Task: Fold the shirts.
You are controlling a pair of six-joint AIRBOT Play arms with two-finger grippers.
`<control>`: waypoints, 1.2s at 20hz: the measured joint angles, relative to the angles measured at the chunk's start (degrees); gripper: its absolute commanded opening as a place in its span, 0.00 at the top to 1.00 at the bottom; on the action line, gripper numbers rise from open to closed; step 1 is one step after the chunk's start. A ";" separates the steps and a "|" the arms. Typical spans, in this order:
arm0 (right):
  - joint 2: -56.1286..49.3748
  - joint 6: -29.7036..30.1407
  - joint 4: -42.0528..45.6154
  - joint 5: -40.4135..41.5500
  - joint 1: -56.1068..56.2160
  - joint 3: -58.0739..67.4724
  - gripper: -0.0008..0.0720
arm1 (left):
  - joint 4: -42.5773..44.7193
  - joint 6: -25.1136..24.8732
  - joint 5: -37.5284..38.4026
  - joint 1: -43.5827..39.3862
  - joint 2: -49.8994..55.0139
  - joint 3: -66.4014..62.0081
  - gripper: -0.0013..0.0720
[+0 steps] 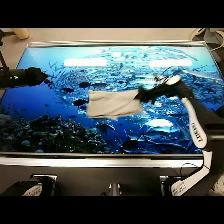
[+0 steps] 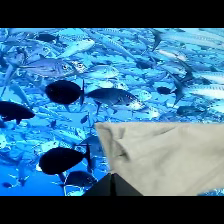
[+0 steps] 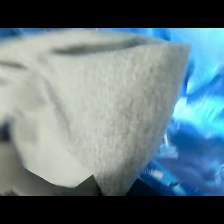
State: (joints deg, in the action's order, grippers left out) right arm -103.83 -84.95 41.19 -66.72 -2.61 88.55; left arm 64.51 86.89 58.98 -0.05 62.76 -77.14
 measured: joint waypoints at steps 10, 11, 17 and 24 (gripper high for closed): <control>7.50 -7.17 18.71 -18.21 -38.93 6.75 0.95 | 0.02 0.74 -0.46 -0.37 0.00 -0.02 0.94; 8.13 -7.98 22.75 -20.79 -41.51 5.79 0.95 | 0.00 0.74 -0.46 -0.37 -0.02 -0.02 0.94; 14.75 -12.31 38.51 -23.80 -47.60 -9.31 0.95 | 0.02 0.74 -0.48 -0.42 0.00 -0.02 0.94; 21.66 -16.15 47.78 -18.84 -48.57 -26.03 0.95 | 0.00 0.70 -0.50 -0.55 0.00 0.00 0.94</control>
State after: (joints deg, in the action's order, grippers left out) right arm -82.17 -101.10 88.97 -85.56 -51.18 62.52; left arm 64.51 87.59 58.48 -0.60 62.76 -77.14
